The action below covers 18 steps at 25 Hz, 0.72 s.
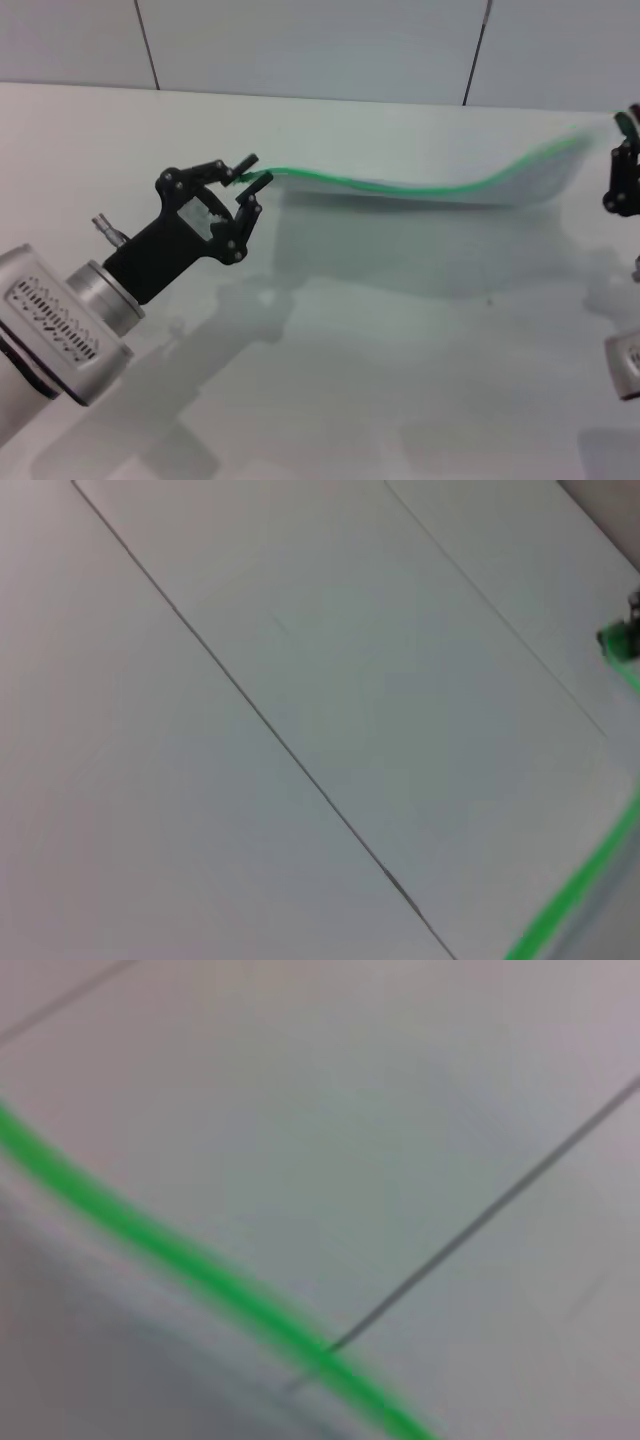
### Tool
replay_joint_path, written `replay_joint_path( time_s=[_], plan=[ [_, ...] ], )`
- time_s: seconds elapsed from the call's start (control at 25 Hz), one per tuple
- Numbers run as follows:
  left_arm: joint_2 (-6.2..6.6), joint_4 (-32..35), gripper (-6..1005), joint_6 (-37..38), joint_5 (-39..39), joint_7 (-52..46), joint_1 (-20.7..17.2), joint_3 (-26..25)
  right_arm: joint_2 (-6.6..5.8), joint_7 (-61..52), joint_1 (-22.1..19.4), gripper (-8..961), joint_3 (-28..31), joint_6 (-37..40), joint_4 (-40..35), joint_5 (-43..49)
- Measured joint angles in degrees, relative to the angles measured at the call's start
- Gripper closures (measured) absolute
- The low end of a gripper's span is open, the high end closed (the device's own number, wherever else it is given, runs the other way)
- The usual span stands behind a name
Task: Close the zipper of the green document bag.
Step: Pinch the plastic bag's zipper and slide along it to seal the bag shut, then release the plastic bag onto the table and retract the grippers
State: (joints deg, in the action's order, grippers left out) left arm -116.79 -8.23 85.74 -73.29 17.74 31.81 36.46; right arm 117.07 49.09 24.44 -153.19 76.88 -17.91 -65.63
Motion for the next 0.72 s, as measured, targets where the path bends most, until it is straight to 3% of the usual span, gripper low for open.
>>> replay_joint_path(
  time_s=[0.24,0.44,0.64,0.72],
  plan=[
    [0.13,-0.1,749,2.7,0.2,-2.6,-0.3,-0.4,0.14,-0.3,-0.6,845,4.2,1.7,-1.3,-0.6],
    [0.21,0.1,630,4.6,1.7,-9.2,-0.4,-2.8,0.17,-4.2,-1.5,793,4.2,6.3,-3.2,-4.2],
    [0.41,0.8,478,6.2,3.4,-18.5,-1.3,-6.5,0.17,-18.3,-2.4,572,3.4,11.3,-4.0,-4.1],
    [0.52,1.2,399,6.8,4.6,-21.3,-1.8,-7.2,0.03,-26.4,-2.5,424,2.6,12.5,-4.0,-3.9]
  ],
)
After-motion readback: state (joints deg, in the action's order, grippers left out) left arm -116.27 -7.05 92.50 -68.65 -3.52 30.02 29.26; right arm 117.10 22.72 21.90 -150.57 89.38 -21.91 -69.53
